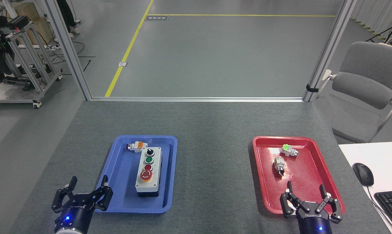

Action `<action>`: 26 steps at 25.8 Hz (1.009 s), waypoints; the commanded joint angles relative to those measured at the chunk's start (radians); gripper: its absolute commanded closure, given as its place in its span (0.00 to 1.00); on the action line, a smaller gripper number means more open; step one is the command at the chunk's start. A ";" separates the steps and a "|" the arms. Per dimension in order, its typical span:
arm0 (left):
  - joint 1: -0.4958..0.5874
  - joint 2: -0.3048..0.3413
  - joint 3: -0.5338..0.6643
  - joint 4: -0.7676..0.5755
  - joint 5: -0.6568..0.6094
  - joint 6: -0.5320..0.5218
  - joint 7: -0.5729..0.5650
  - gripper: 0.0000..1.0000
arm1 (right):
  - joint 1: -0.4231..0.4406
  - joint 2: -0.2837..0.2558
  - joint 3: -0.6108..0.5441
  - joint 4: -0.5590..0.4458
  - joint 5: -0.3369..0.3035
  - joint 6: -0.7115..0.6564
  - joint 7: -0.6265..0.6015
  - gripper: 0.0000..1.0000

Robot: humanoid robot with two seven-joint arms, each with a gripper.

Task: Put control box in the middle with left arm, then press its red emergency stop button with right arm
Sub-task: 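Move the left gripper toward the grey control box on the blue tray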

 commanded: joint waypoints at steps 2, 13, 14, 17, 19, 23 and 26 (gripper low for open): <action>0.003 -0.001 0.011 -0.014 0.000 0.004 0.020 0.01 | 0.010 0.032 -0.001 -0.005 0.027 -0.015 0.003 0.01; 0.162 -0.016 0.003 -0.164 0.122 -0.064 0.060 0.01 | 0.016 0.082 -0.024 -0.028 0.026 -0.086 0.008 0.02; 0.162 -0.035 -0.022 -0.158 0.118 -0.062 0.060 0.01 | 0.014 0.081 -0.023 -0.020 0.026 -0.087 0.008 0.02; 0.150 -0.082 -0.106 -0.115 0.081 -0.027 0.044 0.01 | 0.011 0.068 -0.010 -0.014 0.027 -0.093 0.008 0.04; 0.123 -0.110 -0.169 -0.081 0.001 0.043 0.025 0.01 | 0.010 0.075 -0.007 -0.017 0.026 -0.101 0.008 0.04; 0.087 -0.187 -0.207 -0.017 -0.143 0.156 -0.061 0.01 | 0.010 0.110 0.017 -0.042 0.030 -0.110 0.014 0.04; 0.058 -0.225 -0.206 0.008 -0.189 0.174 -0.113 0.01 | 0.011 0.115 0.040 -0.043 0.030 -0.110 0.014 0.04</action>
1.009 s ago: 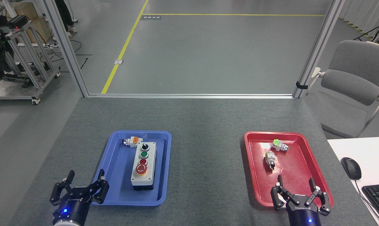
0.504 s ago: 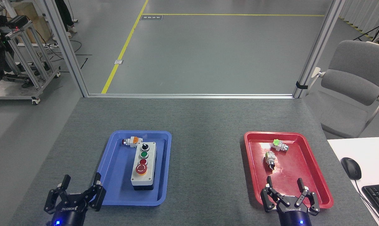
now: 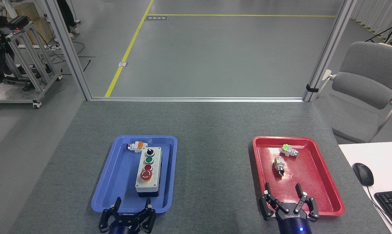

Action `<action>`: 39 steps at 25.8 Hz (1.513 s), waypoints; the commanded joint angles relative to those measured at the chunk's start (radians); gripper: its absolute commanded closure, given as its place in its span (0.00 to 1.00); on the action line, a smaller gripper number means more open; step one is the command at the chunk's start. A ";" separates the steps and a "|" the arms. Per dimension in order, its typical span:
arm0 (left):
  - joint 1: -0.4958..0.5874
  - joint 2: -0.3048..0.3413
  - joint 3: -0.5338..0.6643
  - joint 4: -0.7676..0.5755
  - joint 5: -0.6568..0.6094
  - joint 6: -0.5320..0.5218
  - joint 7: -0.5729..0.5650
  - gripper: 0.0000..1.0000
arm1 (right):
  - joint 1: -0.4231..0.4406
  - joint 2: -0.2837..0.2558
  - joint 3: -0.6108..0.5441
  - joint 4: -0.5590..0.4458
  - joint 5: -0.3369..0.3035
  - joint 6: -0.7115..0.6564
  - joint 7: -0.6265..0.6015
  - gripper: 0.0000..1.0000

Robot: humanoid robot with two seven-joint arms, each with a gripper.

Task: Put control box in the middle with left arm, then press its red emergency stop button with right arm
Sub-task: 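Move the left gripper toward the grey control box on the blue tray, then grasp the near end of the grey control box with the left gripper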

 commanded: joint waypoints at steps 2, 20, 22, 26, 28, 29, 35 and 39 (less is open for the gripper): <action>-0.048 -0.043 -0.008 0.051 -0.076 0.052 -0.065 0.01 | 0.000 0.002 0.025 -0.008 -0.001 0.004 -0.001 0.05; -0.152 -0.060 -0.017 0.151 -0.062 0.044 -0.146 0.01 | 0.000 0.017 0.034 -0.006 -0.004 -0.008 0.003 0.04; -0.167 -0.072 -0.017 0.174 -0.062 0.043 -0.145 0.01 | 0.000 0.019 0.033 -0.003 -0.004 -0.017 0.003 0.05; -0.202 -0.075 -0.017 0.232 -0.061 0.035 -0.143 0.01 | 0.000 0.020 0.031 -0.003 -0.004 -0.017 0.004 0.09; -0.224 -0.075 -0.017 0.270 -0.061 0.032 -0.139 0.01 | -0.001 0.019 0.031 -0.003 -0.004 -0.020 0.004 0.09; -0.236 -0.075 -0.017 0.292 -0.061 0.035 -0.137 0.01 | -0.001 0.019 0.031 -0.001 -0.004 -0.022 0.004 0.09; -0.314 -0.065 -0.008 0.399 -0.059 0.044 -0.134 0.01 | 0.000 0.030 0.031 -0.001 -0.007 -0.034 0.004 0.08; -0.354 -0.057 -0.005 0.436 -0.059 0.058 -0.131 0.01 | 0.000 0.031 0.033 -0.001 -0.007 -0.048 0.004 0.08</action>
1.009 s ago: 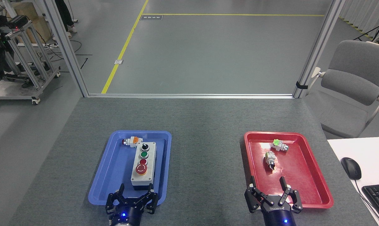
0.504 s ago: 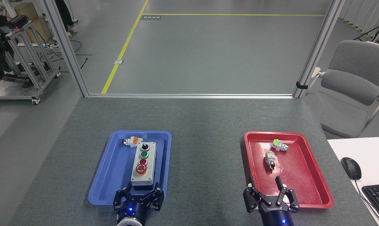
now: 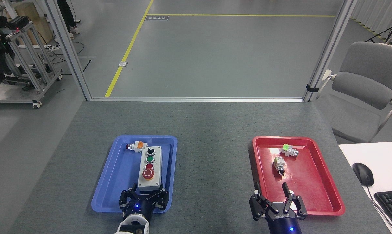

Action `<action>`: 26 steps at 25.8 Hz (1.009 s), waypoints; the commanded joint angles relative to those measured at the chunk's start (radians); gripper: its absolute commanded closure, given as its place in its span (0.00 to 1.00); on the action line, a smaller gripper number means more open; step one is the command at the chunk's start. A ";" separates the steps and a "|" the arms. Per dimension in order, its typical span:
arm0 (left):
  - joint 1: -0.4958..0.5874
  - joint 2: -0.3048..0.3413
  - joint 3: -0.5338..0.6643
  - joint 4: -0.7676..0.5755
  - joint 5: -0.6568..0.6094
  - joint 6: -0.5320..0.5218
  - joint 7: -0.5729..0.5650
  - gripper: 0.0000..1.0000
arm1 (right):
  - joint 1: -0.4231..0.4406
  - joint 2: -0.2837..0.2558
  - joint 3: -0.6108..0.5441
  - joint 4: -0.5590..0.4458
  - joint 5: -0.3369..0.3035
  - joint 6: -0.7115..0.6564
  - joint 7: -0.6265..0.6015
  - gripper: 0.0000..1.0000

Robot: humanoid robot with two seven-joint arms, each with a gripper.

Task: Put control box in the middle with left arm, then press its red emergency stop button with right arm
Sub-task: 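Grasp the near end of the grey control box with the left gripper, then drag the control box off the blue tray to the table between trays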

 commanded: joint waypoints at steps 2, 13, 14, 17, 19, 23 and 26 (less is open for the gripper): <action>-0.052 0.006 0.003 0.050 0.000 0.016 0.000 0.01 | 0.000 0.002 -0.001 0.000 0.000 -0.018 0.000 0.08; -0.130 0.020 0.001 0.173 0.008 0.004 0.005 0.08 | 0.000 0.014 -0.001 0.012 0.000 -0.023 0.000 0.08; -0.138 0.020 0.001 0.175 0.008 0.002 0.004 0.18 | 0.000 0.013 -0.001 0.012 0.000 -0.023 0.000 0.08; -0.150 0.037 0.001 0.176 0.019 0.001 0.004 0.63 | 0.000 0.008 -0.004 0.012 0.000 -0.023 0.000 0.08; -0.150 0.046 0.001 0.173 0.032 -0.005 0.005 0.90 | 0.000 0.008 -0.006 0.012 0.000 -0.023 0.000 0.08; -0.142 0.056 0.001 0.133 0.042 -0.022 0.023 1.00 | 0.000 0.004 -0.009 0.012 0.000 -0.021 0.000 0.08; -0.104 0.079 0.003 0.021 0.072 -0.079 0.034 1.00 | 0.000 0.000 -0.010 0.012 0.000 -0.020 0.000 0.08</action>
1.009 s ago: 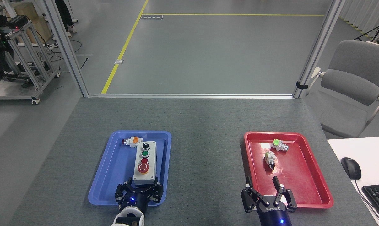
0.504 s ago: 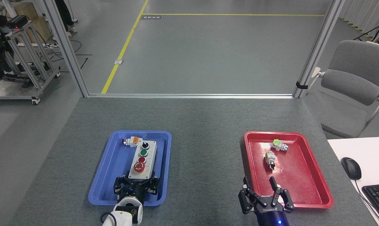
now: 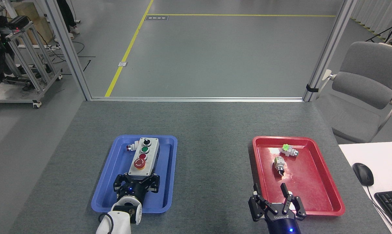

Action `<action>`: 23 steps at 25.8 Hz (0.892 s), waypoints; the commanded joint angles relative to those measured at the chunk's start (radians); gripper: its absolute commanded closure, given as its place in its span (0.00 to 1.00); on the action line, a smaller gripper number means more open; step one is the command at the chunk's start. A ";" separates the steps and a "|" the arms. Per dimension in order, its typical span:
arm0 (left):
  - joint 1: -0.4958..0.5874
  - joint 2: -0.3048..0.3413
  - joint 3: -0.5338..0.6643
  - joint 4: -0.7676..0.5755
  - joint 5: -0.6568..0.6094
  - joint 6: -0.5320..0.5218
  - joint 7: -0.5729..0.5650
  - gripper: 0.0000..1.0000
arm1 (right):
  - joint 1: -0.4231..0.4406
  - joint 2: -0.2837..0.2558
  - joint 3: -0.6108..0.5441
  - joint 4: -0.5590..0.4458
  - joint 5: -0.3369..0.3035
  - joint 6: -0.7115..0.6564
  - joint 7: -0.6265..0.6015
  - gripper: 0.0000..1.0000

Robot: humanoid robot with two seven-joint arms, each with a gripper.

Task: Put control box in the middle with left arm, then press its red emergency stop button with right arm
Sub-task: 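Drag the control box off the blue tray to the table between trays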

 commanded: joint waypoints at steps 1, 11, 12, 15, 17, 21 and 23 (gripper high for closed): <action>0.051 0.023 0.003 -0.126 0.045 -0.059 0.026 1.00 | 0.000 -0.003 -0.003 0.000 0.000 0.002 0.001 0.08; 0.108 -0.046 -0.165 -0.237 0.056 -0.116 0.026 1.00 | -0.023 -0.046 0.029 0.041 -0.109 0.077 -0.002 0.08; 0.105 -0.069 -0.189 -0.215 0.054 -0.104 0.025 1.00 | -0.026 -0.058 0.055 0.041 -0.112 0.084 -0.004 0.08; 0.091 -0.114 -0.267 -0.145 0.036 -0.062 0.025 1.00 | -0.025 -0.060 0.072 0.043 -0.112 0.084 -0.007 0.08; 0.066 -0.114 -0.338 -0.086 0.034 -0.038 0.025 1.00 | -0.026 -0.058 0.071 0.044 -0.112 0.084 -0.007 0.08; -0.006 -0.117 -0.432 0.045 0.043 0.008 0.025 1.00 | -0.026 -0.049 0.071 0.043 -0.103 0.081 -0.007 0.08; -0.032 -0.117 -0.445 0.081 0.045 0.008 0.025 1.00 | -0.025 -0.046 0.071 0.041 -0.100 0.080 -0.007 0.08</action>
